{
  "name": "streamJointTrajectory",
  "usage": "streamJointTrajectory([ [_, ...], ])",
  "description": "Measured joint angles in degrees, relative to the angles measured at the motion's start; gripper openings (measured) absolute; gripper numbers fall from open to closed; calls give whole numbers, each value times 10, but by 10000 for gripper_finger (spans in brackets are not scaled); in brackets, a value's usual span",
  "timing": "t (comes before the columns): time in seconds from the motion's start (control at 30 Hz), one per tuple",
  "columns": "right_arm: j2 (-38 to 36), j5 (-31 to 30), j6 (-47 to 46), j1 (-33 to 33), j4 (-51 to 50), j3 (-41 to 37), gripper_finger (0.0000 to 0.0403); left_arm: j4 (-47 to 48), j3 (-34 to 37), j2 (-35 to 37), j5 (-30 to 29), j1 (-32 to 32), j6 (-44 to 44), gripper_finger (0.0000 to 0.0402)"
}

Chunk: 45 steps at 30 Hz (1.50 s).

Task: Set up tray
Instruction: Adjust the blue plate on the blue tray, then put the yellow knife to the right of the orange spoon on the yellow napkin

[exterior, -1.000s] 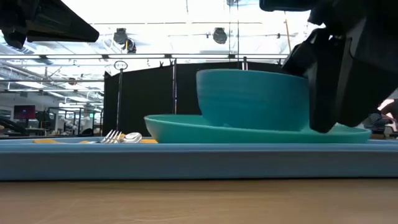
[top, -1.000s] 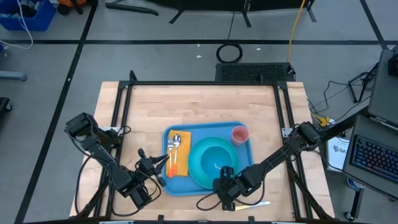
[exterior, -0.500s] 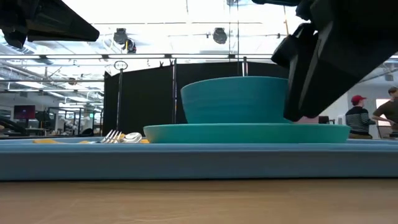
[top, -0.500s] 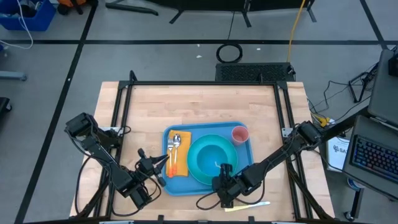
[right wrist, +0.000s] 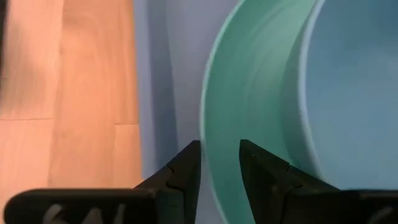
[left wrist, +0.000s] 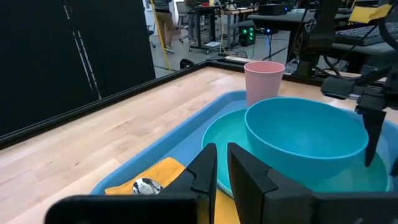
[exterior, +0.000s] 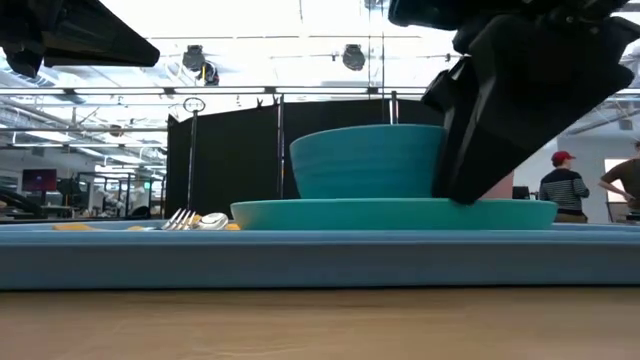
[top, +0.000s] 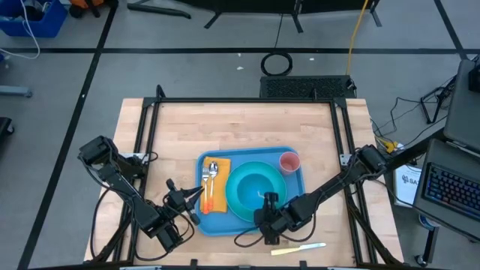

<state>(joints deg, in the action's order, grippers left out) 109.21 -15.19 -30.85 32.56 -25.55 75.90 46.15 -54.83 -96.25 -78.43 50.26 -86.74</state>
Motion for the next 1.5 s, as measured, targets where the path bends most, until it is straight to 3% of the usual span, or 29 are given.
streamJointTrajectory([
  [0.57,0,1,18,-4,-16,-2,100,0,0,0,0,0,0,44],
  [1.07,-1,0,-15,-18,30,-57,100,1,0,0,0,0,0,44],
  [1.37,-66,7,-39,3,30,-57,100,1,0,0,0,0,0,44],
  [1.5,-103,38,-105,33,26,-56,100,1,0,0,0,0,0,44],
])
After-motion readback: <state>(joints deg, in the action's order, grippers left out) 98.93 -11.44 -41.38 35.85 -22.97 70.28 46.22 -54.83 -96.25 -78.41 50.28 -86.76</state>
